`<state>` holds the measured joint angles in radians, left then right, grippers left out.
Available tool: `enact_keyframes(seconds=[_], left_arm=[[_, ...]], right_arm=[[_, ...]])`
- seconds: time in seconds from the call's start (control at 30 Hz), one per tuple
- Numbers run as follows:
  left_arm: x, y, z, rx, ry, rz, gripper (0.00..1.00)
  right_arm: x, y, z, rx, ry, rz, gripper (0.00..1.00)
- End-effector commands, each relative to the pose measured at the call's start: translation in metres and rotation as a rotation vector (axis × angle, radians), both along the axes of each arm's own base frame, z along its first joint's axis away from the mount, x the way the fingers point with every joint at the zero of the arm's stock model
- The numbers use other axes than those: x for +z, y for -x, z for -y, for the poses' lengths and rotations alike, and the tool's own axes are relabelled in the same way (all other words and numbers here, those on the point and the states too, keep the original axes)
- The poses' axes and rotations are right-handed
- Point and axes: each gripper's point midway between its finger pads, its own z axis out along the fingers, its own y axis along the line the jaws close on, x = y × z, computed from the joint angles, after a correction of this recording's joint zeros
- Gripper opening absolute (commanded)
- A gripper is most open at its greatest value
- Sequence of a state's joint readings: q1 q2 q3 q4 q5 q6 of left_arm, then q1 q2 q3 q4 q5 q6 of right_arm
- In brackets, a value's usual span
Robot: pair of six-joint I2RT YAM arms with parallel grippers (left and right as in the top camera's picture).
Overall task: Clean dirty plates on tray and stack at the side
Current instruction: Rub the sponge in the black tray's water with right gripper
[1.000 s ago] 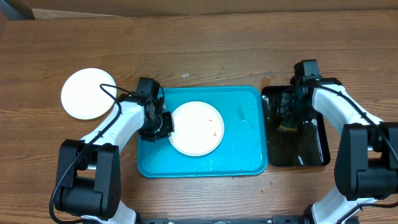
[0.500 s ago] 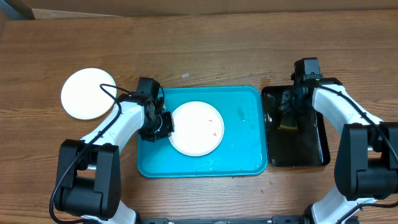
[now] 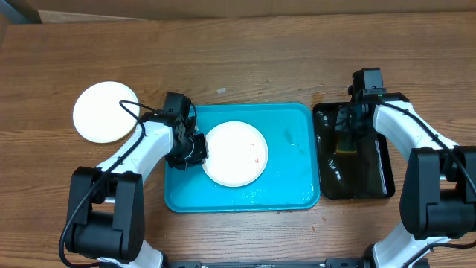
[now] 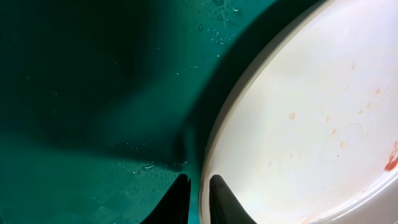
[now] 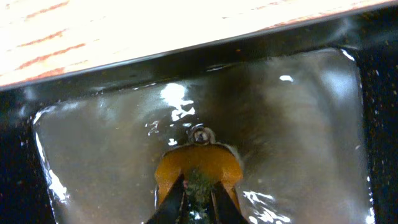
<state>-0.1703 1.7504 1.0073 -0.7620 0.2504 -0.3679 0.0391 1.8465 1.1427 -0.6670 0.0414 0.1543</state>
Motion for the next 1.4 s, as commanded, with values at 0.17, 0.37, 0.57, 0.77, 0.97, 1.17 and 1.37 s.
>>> enact_keyframes(seconds=[0.17, 0.37, 0.57, 0.77, 0.97, 1.17, 1.37], left_arm=[[0.002, 0.001, 0.001, 0.005, 0.006, -0.002, 0.15], [0.001, 0.002, 0.001, 0.004, 0.004, -0.008, 0.15], [0.001, 0.003, 0.001, 0.005, 0.004, -0.010, 0.15], [0.001, 0.005, 0.000, 0.001, 0.002, -0.017, 0.17], [0.001, 0.004, 0.000, 0.001, 0.003, -0.016, 0.18], [0.001, 0.004, 0.000, 0.001, 0.003, -0.015, 0.19], [0.001, 0.004, 0.000, 0.001, 0.002, -0.016, 0.19]], right_arm=[[0.008, -0.010, 0.002, -0.005, 0.005, 0.034, 0.35], [0.007, -0.005, 0.002, -0.005, 0.006, 0.014, 0.35], [0.007, -0.006, 0.002, -0.005, 0.006, 0.015, 0.39], [0.011, -0.006, 0.002, -0.005, 0.006, 0.008, 0.48], [0.007, 0.021, 0.002, -0.004, 0.010, -0.105, 0.55], [0.005, 0.034, -0.001, 0.000, -0.012, -0.158, 0.54], [0.003, 0.031, -0.008, 0.008, -0.043, -0.146, 0.48]])
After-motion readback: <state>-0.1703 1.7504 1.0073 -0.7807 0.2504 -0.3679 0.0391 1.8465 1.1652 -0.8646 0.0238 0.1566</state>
